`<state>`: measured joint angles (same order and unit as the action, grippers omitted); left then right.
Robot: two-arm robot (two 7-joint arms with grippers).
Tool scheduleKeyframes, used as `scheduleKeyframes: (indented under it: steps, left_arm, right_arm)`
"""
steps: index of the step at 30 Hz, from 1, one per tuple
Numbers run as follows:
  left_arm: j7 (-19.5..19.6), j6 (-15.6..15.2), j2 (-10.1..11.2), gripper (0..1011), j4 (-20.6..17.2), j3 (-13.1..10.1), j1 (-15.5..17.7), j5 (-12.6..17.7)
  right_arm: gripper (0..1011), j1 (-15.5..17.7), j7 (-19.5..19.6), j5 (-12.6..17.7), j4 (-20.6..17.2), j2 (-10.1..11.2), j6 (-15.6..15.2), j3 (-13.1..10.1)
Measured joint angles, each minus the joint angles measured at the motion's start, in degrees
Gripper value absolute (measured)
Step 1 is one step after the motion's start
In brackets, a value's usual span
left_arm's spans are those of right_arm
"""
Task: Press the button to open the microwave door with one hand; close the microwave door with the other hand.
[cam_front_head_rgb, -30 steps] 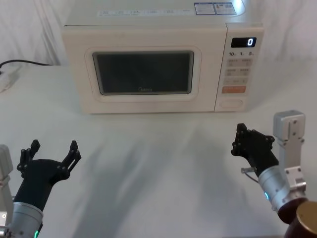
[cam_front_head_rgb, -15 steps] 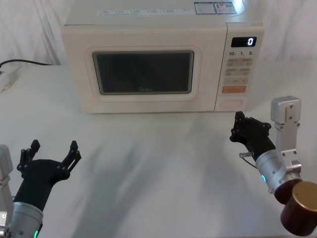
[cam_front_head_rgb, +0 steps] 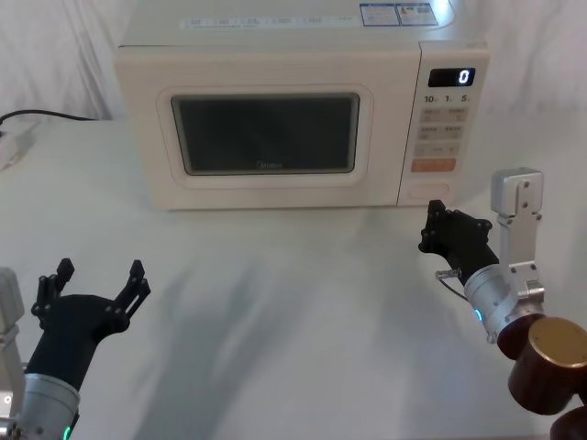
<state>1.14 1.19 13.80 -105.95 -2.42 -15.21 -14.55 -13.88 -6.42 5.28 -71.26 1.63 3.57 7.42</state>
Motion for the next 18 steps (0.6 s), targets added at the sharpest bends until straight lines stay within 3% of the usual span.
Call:
scheduleKeyframes:
  steps: [18]
  left_arm:
    - [0.00, 0.00, 0.00, 1001, 0.00, 0.00, 0.00, 0.00]
  right_arm:
    - [0, -5.15, -0.34, 0.57, 7.96, -0.47, 2.67, -0.61]
